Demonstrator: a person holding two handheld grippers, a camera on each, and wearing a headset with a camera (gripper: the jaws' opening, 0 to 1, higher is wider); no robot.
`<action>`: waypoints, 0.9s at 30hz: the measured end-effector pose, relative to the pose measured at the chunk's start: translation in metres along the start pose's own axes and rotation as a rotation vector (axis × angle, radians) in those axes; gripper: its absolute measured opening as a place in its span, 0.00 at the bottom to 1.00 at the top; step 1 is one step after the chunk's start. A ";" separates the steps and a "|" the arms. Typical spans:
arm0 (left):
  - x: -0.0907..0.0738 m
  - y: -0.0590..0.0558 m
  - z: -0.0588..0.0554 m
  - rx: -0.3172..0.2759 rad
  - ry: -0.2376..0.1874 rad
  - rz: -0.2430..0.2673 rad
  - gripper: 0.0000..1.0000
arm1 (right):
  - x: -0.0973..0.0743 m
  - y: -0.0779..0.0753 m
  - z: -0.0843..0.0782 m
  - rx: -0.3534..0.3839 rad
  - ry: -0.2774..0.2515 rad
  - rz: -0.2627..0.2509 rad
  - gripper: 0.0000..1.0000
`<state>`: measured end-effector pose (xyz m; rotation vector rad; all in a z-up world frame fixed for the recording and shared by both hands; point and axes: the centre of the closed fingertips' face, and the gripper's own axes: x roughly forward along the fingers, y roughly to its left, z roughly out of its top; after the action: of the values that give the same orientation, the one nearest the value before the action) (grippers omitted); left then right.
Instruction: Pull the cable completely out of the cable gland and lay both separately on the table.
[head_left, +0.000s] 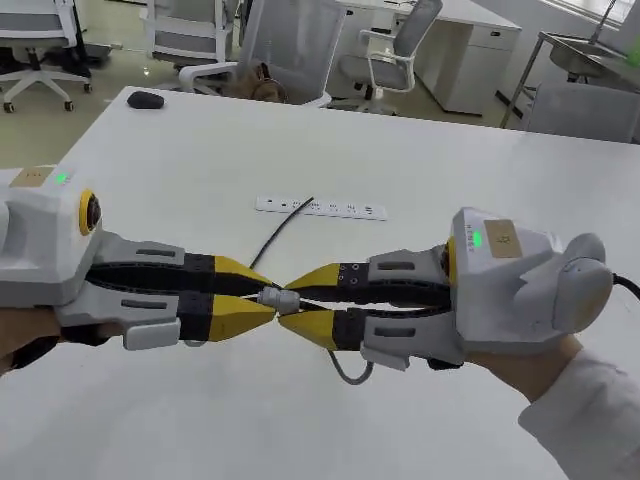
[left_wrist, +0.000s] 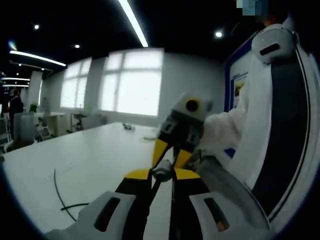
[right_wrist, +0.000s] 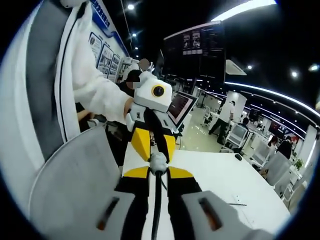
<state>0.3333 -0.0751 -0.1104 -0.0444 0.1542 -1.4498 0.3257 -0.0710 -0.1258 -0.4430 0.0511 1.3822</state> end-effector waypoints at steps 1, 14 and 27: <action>0.001 0.000 0.001 -0.011 -0.003 -0.008 0.17 | -0.001 0.000 0.001 0.004 -0.013 -0.002 0.10; 0.006 -0.008 0.016 0.054 -0.029 -0.035 0.16 | -0.014 -0.002 0.016 0.009 -0.106 -0.013 0.11; -0.004 -0.015 0.027 0.188 -0.031 -0.023 0.15 | -0.017 -0.002 0.038 0.310 -0.271 0.093 0.14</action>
<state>0.3212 -0.0743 -0.0814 0.0851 -0.0084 -1.4800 0.3160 -0.0742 -0.0857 0.0069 0.0636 1.4849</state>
